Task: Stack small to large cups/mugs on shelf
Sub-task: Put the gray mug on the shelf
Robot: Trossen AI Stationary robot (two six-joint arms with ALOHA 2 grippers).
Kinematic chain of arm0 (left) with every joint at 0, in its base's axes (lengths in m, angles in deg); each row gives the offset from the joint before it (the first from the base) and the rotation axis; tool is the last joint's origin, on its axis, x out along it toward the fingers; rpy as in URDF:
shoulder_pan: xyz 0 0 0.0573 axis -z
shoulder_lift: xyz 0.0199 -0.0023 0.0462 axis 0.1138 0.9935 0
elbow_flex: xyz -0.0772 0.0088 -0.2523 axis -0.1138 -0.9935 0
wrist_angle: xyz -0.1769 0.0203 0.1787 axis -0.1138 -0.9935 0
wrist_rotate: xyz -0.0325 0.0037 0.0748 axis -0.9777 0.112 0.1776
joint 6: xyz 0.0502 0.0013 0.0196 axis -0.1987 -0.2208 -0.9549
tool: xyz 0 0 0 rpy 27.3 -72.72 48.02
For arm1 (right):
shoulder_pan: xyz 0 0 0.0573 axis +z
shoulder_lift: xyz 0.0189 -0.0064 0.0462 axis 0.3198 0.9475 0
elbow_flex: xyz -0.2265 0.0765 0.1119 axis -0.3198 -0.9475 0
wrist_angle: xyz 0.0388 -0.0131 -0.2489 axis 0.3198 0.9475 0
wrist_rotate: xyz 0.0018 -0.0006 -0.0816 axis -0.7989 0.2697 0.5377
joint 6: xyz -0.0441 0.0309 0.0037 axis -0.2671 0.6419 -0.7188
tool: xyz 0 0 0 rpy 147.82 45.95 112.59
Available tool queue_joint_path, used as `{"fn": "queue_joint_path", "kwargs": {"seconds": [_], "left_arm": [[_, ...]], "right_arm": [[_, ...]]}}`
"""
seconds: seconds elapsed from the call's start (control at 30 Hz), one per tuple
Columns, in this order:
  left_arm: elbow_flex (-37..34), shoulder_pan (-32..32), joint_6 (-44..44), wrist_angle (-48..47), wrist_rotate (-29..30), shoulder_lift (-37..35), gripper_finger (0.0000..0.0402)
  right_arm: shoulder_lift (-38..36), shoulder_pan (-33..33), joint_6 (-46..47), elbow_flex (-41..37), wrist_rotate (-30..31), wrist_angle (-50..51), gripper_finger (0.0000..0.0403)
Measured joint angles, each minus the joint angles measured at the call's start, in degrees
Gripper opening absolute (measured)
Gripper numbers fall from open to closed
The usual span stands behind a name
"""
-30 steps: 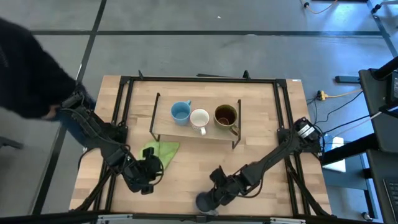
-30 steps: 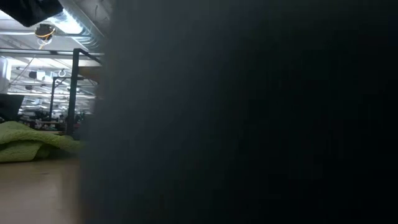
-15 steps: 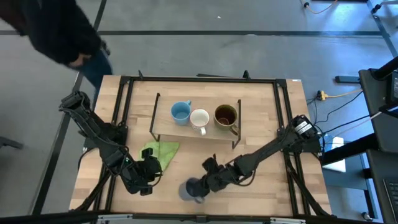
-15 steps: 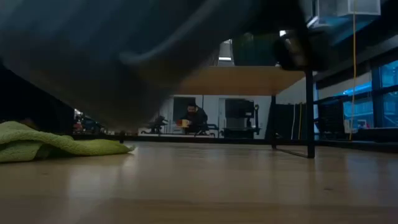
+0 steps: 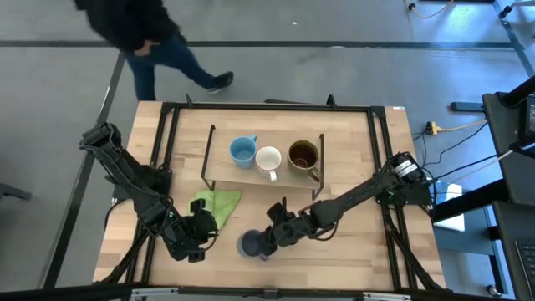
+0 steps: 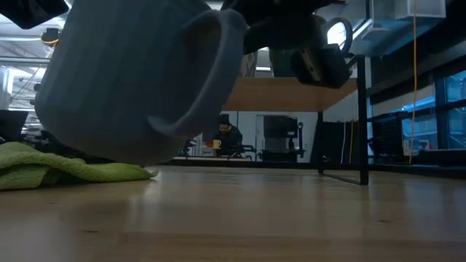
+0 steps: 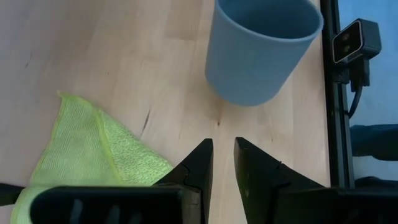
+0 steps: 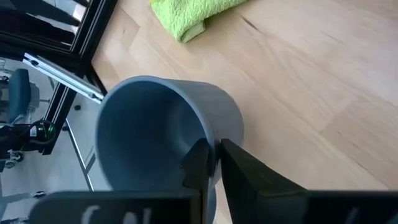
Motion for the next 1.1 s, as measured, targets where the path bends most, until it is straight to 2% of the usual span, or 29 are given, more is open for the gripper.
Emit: {"fn": "queue_joint_path", "kwargs": {"seconds": [0.27,0.5,0.73,1.0,1.1], "left_arm": [[0.0,-0.07,-0.16,-1.27,0.0,0.0,0.0061],[0.0,-0.07,-0.19,-1.25,0.32,0.0,0.0061],[0.0,-0.07,-0.21,-1.24,0.52,0.0,0.0061],[0.0,-0.29,-0.46,-0.89,0.76,0.0,0.0061],[0.0,-1.67,-4.42,2.71,0.0,0.0,0.0061]], "right_arm": [[0.0,-0.35,-0.26,0.0,-0.08,-1.04,0.0043],[-0.02,-0.74,-1.5,0.0,0.11,-6.48,0.0065],[-0.02,-1.63,-1.75,0.0,-0.04,-5.54,0.0094],[-0.02,-1.88,-2.42,0.0,-0.07,-5.31,0.0098],[-0.54,-1.88,-2.78,-0.02,-0.58,-4.91,0.0098]]}}
